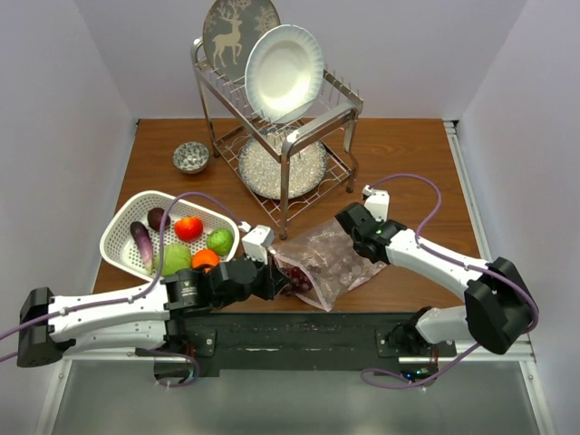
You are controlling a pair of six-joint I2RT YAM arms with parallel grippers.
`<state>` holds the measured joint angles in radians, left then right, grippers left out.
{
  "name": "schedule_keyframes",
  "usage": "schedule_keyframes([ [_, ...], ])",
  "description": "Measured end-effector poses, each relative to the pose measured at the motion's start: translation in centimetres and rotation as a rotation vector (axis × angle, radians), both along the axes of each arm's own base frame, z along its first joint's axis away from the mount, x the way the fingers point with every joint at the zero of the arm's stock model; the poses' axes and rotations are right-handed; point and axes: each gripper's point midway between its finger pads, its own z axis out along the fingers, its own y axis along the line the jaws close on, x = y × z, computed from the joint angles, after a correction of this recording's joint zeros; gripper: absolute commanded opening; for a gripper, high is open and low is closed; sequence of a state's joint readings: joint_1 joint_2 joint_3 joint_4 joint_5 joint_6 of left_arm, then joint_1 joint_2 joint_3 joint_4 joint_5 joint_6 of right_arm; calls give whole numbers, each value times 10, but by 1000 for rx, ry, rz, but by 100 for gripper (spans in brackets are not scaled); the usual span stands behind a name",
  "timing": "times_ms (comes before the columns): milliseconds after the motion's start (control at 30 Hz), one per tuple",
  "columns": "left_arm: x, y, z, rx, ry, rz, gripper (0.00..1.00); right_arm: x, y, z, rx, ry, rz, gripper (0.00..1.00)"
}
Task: Open the zip-top bag and remove the fake food
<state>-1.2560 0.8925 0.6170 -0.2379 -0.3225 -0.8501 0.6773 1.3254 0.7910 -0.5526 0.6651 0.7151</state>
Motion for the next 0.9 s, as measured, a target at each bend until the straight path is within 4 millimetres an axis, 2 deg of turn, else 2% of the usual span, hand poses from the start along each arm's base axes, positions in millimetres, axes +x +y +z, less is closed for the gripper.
schedule_keyframes([
  [367,7,28,44,-3,-45,80,0,4,0,-4,-1,-1,-10,0],
  [533,15,47,72,-6,-84,148,0,4,0,-4,4,0,-13,0],
  [733,26,78,107,-17,-145,258,0,4,1,-5,8,4,-10,0],
  [900,38,110,119,38,-197,377,0,3,5,-6,29,11,1,0],
])
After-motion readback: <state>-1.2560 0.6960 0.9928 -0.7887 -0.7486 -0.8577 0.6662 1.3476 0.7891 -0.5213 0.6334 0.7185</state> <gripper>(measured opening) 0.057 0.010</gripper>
